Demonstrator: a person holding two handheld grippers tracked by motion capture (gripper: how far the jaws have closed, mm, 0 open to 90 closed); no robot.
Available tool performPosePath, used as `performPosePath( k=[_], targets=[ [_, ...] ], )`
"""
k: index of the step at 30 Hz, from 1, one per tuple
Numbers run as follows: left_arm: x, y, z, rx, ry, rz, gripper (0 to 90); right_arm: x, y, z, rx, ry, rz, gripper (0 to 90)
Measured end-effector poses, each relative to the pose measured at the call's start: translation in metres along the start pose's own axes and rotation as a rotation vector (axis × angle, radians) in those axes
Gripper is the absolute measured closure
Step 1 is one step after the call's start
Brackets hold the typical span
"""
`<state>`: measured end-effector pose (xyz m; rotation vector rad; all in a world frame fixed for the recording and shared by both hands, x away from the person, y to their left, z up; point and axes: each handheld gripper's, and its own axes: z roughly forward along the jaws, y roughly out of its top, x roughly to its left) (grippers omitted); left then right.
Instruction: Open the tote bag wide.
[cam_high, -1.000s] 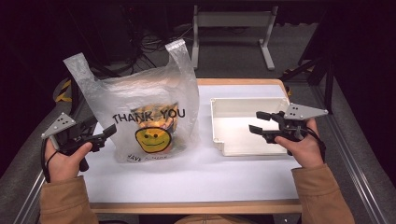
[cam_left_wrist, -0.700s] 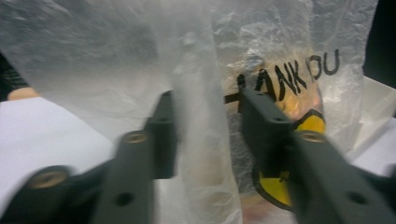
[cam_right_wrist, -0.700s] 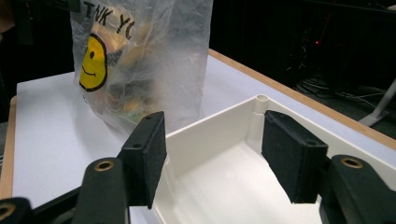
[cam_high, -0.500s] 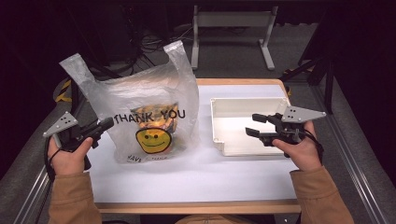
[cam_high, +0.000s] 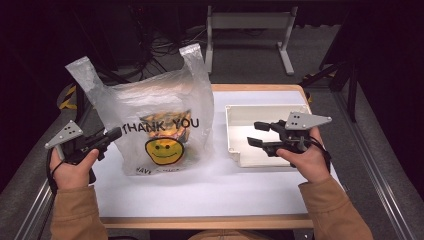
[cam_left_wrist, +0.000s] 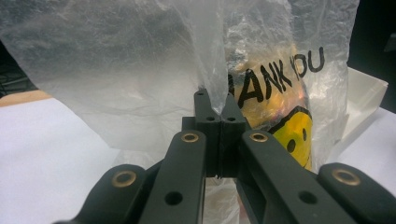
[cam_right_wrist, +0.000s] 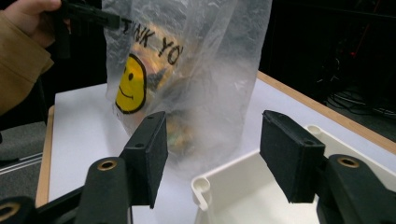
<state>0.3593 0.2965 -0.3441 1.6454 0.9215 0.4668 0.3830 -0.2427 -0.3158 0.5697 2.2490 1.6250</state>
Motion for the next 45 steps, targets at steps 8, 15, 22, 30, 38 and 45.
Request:
performPosePath(
  k=[8,15,22,30,38,45],
  targets=[
    [-0.001,0.000,-0.002,0.007,-0.006,0.003,89.7,0.004,0.017,0.024,-0.003,0.021,-0.009,41.8],
    [-0.003,0.000,-0.005,0.007,-0.016,0.013,89.7,0.004,0.030,0.041,-0.015,0.041,0.011,39.2],
    [-0.004,-0.001,-0.004,0.015,-0.019,0.020,89.7,0.002,0.039,0.061,-0.007,0.020,0.021,37.4],
    [-0.003,-0.002,-0.005,0.016,-0.021,0.021,89.6,0.009,0.048,0.090,0.021,0.014,-0.021,37.1],
    [-0.004,-0.002,-0.003,0.019,-0.032,0.025,89.6,0.006,0.052,0.106,0.030,0.025,0.002,51.7],
    [-0.004,-0.003,-0.004,0.025,-0.035,0.024,89.6,0.008,0.050,0.107,0.033,0.006,-0.026,90.0]
  ],
)
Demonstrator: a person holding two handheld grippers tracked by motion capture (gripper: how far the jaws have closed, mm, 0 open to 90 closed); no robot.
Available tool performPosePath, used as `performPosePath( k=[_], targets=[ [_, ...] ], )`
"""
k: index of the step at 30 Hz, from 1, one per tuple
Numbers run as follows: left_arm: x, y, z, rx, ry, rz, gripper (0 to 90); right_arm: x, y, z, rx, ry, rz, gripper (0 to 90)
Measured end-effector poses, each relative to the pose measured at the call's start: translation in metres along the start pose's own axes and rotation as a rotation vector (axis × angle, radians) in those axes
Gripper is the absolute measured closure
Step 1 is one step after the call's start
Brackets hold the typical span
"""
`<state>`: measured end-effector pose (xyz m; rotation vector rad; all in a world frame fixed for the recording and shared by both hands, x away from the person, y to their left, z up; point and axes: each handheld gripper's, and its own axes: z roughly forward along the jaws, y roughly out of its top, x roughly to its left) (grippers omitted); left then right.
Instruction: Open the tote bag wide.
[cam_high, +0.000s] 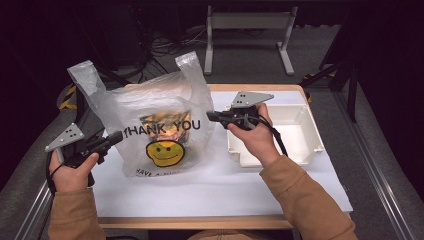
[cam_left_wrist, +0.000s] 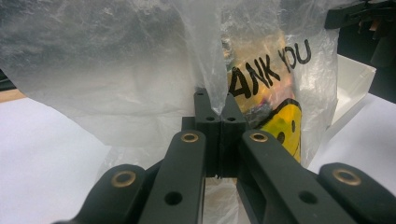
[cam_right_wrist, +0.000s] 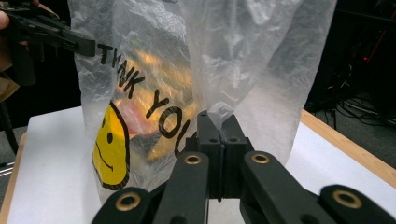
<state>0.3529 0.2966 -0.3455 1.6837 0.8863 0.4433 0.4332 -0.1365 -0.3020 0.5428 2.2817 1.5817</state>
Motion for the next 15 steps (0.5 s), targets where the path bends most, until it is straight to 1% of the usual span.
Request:
performPosePath(
  k=[5,6,7,8,9,10,11,12,15],
  targets=[
    [0.000,-0.004,0.001,0.018,0.010,-0.001,89.5,0.001,-0.005,-0.001,-0.015,0.006,0.031,90.0],
    [0.000,-0.005,0.002,0.020,0.009,-0.002,89.5,0.001,-0.007,-0.001,-0.012,0.003,0.036,90.0],
    [0.000,-0.006,0.002,0.022,0.006,-0.012,89.6,0.000,-0.009,-0.001,-0.002,0.005,0.041,90.0],
    [0.000,-0.006,0.003,0.027,0.007,-0.014,89.6,0.000,-0.011,0.001,0.013,0.008,0.044,90.0],
    [-0.001,-0.007,0.004,0.036,0.008,-0.013,89.6,-0.001,-0.014,0.003,0.033,0.012,0.051,90.0],
    [-0.001,-0.007,0.004,0.045,0.009,-0.010,89.6,-0.001,-0.017,0.005,0.039,0.006,0.051,90.0],
    [-0.002,-0.008,0.005,0.065,0.003,-0.010,89.7,0.000,-0.019,0.006,0.044,0.005,0.049,90.0],
    [-0.002,-0.008,0.005,0.065,0.003,-0.010,89.7,0.000,-0.019,0.006,0.044,0.005,0.049,90.0],
    [-0.001,-0.012,0.007,0.105,-0.007,-0.016,89.6,0.003,-0.028,0.010,0.051,0.019,0.058,90.0]
  ],
)
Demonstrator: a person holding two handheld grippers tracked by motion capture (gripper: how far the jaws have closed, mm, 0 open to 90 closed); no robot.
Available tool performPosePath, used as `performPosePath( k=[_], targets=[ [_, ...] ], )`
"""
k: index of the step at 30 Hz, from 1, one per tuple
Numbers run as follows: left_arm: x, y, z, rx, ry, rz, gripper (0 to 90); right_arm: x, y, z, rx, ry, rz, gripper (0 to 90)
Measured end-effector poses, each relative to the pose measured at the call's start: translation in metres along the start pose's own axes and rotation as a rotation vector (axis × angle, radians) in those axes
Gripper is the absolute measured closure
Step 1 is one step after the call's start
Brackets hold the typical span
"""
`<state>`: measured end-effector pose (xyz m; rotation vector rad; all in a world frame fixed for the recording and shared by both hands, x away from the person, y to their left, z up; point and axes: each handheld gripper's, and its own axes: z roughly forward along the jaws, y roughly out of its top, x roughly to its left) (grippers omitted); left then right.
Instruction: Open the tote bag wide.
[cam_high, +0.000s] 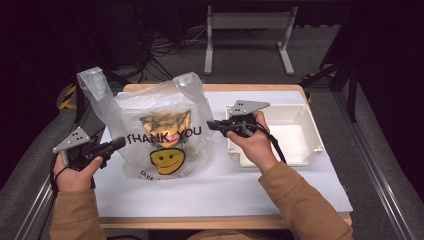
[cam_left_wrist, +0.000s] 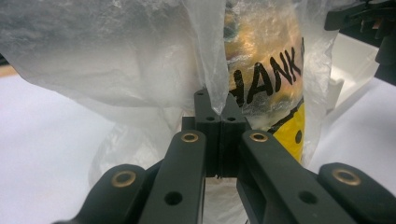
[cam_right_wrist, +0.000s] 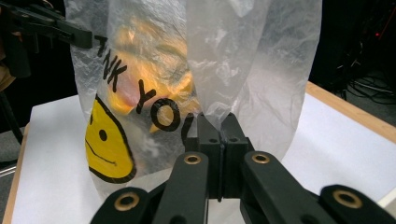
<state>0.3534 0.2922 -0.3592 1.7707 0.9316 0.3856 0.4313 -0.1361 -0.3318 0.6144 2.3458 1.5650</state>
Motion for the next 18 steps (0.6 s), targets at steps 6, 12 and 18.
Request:
performPosePath(
  k=[6,12,18],
  targets=[
    [0.000,-0.007,0.009,0.074,-0.038,0.013,89.7,0.003,-0.011,0.000,0.013,0.024,0.021,90.0],
    [0.007,-0.018,0.021,0.115,-0.054,-0.009,89.6,0.003,-0.031,0.005,0.043,0.028,0.053,90.0],
    [0.012,-0.028,0.033,0.145,-0.073,-0.022,89.6,0.002,-0.046,0.010,0.069,0.036,0.090,90.0]
  ],
)
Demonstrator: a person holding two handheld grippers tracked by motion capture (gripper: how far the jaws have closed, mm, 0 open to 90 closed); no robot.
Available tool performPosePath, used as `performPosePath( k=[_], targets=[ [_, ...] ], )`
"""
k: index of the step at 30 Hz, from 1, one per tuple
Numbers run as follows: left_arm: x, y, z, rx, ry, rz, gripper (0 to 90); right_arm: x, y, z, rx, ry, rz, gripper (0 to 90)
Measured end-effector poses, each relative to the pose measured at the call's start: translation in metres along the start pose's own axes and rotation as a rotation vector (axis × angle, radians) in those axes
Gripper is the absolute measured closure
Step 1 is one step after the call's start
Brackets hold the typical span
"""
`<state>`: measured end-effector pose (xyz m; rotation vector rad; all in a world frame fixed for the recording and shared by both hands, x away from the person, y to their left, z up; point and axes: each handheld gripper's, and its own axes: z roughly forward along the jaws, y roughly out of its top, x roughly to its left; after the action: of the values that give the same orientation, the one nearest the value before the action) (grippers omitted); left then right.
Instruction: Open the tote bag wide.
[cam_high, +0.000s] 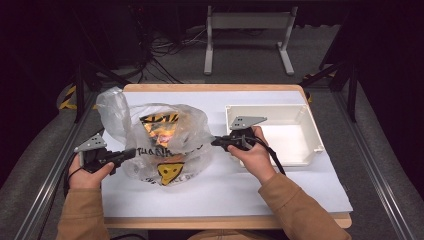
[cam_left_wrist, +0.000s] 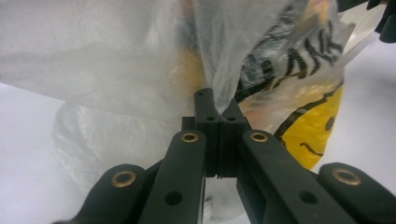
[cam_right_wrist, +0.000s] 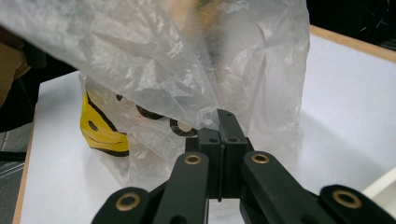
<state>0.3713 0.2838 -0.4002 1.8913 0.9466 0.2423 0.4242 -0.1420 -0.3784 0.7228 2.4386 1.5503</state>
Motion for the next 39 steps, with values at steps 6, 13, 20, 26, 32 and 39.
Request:
performPosePath(
  k=[6,13,20,26,32,39],
  targets=[
    [0.009,-0.011,0.010,0.036,0.016,-0.035,89.6,0.001,-0.010,0.004,0.020,-0.003,0.012,90.0],
    [0.012,-0.017,0.022,0.079,0.030,-0.035,89.4,0.004,-0.024,0.014,0.064,0.003,0.026,90.0],
    [0.012,-0.019,0.029,0.125,0.048,-0.018,89.4,0.007,-0.032,0.020,0.085,-0.008,0.019,90.0],
    [0.013,-0.020,0.033,0.152,0.068,-0.008,89.4,0.008,-0.032,0.020,0.092,-0.016,0.010,89.9],
    [0.011,-0.022,0.039,0.189,0.076,0.000,89.2,0.020,-0.035,0.020,0.102,-0.025,-0.016,90.0],
    [0.015,-0.026,0.040,0.178,0.056,-0.019,88.5,0.026,-0.039,0.025,0.122,-0.030,-0.041,89.9]
  ],
)
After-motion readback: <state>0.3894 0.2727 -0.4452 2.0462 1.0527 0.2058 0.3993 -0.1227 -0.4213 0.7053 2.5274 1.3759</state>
